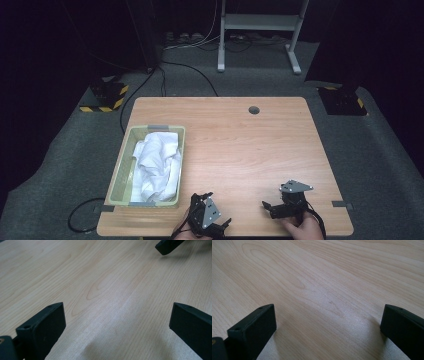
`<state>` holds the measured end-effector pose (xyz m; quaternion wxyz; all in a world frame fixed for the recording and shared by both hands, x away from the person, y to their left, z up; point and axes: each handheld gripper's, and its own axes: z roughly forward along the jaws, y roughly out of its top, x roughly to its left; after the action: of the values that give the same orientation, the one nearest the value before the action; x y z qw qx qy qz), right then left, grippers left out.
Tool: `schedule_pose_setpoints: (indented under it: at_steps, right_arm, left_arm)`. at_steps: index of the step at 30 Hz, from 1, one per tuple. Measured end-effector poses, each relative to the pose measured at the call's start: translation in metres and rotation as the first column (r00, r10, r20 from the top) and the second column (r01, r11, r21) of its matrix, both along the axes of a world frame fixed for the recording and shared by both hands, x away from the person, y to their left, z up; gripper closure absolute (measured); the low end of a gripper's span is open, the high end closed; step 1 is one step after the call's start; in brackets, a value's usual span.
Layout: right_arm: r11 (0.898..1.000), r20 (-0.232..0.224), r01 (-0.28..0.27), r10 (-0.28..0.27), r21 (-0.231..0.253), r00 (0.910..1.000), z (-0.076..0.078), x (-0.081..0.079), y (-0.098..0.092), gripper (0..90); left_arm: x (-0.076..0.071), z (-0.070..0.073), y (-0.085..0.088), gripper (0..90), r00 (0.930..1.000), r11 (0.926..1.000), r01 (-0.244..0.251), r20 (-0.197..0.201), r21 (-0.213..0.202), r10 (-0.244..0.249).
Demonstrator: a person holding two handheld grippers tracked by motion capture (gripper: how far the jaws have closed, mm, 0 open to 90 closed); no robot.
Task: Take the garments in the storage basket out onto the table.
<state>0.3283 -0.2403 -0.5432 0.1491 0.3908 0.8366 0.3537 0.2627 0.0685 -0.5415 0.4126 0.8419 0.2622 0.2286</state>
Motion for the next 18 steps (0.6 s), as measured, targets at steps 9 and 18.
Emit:
schedule_pose_setpoints:
  at_steps: [9,18]
  right_arm:
    - [1.0,-0.005,0.0,0.0,0.013,1.0,0.0,0.001,-0.001,0.1]
    - [1.0,0.001,-0.001,0.001,-0.003,1.0,0.0,0.0,0.0,0.0]
  left_arm:
    - [0.008,0.003,0.012,0.7,0.9949,0.9932,-0.011,-0.101,-0.116,0.0]
    - [0.012,0.013,0.016,0.5,0.9914,0.9841,-0.013,-0.13,-0.177,-0.011]
